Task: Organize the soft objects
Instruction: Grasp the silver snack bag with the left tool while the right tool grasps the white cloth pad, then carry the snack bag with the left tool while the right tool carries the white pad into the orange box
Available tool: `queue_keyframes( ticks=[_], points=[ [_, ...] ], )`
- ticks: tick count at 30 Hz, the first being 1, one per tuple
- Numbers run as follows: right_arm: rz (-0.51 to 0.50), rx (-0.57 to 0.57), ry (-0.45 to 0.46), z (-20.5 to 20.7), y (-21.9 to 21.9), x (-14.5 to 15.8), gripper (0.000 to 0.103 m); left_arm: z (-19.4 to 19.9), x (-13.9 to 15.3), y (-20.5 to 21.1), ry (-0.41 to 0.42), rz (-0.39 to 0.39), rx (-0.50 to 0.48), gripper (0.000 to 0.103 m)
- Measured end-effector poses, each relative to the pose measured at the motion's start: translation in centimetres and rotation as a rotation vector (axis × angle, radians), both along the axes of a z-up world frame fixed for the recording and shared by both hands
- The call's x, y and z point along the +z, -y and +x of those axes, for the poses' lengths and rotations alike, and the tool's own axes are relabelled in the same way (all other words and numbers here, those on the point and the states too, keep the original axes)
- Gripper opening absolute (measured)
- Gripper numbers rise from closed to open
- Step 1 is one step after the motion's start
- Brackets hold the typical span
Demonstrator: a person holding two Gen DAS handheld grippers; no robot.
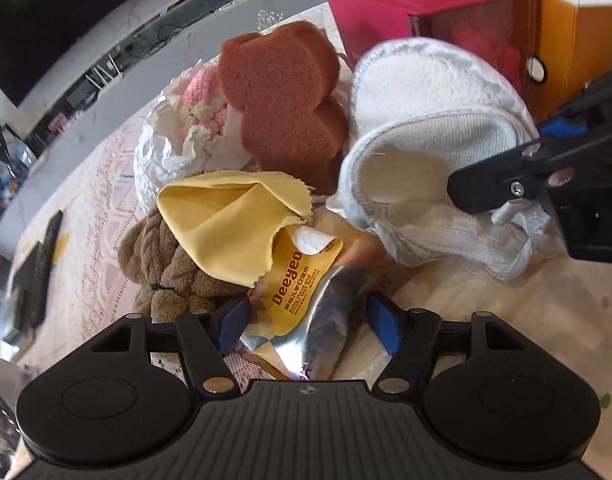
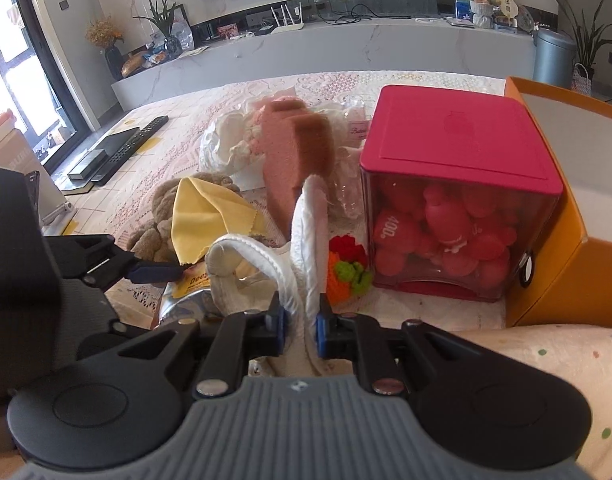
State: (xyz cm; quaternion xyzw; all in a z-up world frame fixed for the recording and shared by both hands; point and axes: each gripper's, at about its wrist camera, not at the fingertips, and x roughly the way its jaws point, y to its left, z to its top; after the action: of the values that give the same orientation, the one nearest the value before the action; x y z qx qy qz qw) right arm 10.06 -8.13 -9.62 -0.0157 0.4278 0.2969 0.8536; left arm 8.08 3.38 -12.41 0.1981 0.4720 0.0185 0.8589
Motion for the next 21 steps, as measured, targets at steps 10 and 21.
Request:
queue_keyframes(
  ticks=[10, 21],
  points=[
    [0.034, -0.001, 0.015, -0.7, 0.7, 0.9, 0.013, -1.1, 0.8, 0.7, 0.040, 0.005, -0.026, 0.035],
    [0.080, -0.028, 0.120, -2.9, 3.3, 5.2, 0.012, -4.3, 5.3, -0.9, 0.134, -0.240, 0.091, 0.030]
  ],
)
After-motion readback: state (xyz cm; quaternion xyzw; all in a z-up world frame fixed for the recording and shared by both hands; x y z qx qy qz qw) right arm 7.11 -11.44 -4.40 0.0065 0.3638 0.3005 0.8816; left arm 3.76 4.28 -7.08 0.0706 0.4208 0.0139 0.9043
